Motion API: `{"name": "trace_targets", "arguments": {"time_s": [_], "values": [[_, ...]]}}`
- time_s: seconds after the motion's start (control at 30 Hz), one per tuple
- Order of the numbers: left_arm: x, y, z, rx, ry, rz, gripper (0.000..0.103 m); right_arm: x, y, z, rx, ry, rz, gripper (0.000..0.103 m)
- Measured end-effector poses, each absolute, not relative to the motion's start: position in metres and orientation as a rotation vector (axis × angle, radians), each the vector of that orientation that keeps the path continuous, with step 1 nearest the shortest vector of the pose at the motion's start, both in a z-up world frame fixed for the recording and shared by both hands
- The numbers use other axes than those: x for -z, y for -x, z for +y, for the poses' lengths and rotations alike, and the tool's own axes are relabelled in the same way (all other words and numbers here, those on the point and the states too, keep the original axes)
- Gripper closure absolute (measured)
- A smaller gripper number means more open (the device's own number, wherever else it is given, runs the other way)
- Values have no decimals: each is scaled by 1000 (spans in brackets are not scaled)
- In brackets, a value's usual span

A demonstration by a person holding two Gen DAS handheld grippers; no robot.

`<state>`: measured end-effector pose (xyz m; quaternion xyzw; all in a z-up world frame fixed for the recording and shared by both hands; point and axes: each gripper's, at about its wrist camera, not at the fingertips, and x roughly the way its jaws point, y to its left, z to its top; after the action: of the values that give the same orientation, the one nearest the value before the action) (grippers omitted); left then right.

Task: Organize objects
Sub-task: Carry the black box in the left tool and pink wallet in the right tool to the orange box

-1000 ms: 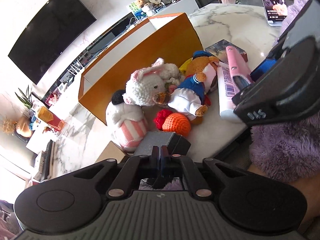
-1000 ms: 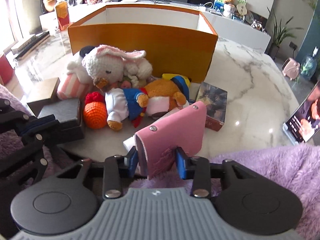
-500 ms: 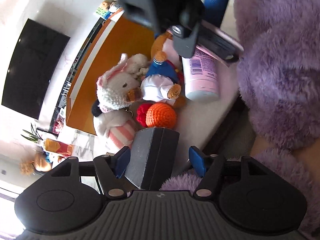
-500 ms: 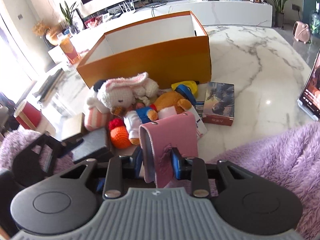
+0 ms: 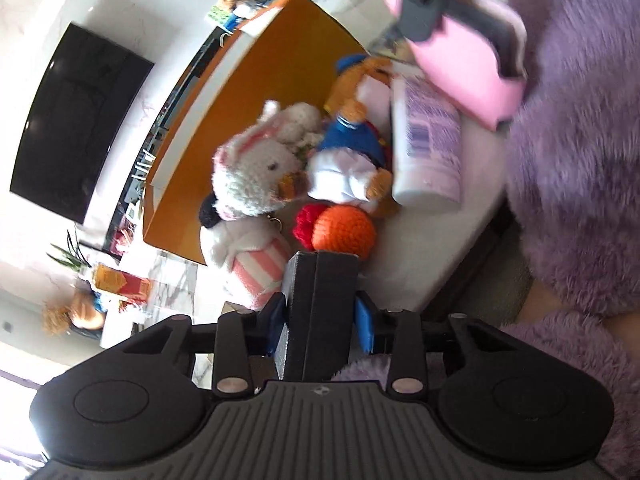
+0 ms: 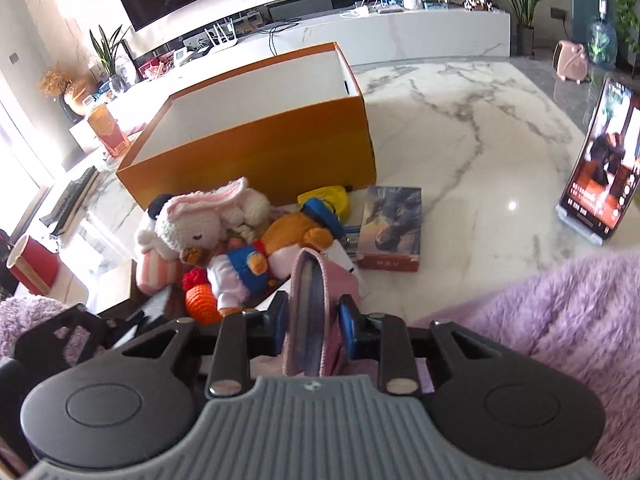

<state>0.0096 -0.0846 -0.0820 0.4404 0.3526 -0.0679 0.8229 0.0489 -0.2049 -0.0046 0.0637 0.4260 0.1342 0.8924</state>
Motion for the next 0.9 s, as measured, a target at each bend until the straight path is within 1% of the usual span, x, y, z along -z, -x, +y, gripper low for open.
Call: {"name": "trace_targets", "arguments": {"time_s": [0.1, 0.23, 0.37, 0.53, 0.73, 0.83, 0.9], "values": [[50, -19, -66, 156, -741, 768, 62, 8, -56, -203, -273, -116, 899, 69], [14, -27, -40, 210, -471, 797, 63, 9, -60, -203, -267, -106, 900, 69], [2, -44, -16, 303, -211, 906, 63, 10, -65, -204, -244, -89, 912, 69], [19, -36, -21, 222, -222, 958, 64, 11, -68, -209, -215, -75, 917, 69], [21, -35, -16, 209, -219, 952, 64, 14, -70, -210, -206, -72, 905, 71], [21, -35, -13, 206, -198, 950, 65, 13, -69, -210, -212, -74, 903, 75], [19, -34, -12, 211, -183, 946, 65, 11, -67, -210, -213, -67, 899, 81]]}}
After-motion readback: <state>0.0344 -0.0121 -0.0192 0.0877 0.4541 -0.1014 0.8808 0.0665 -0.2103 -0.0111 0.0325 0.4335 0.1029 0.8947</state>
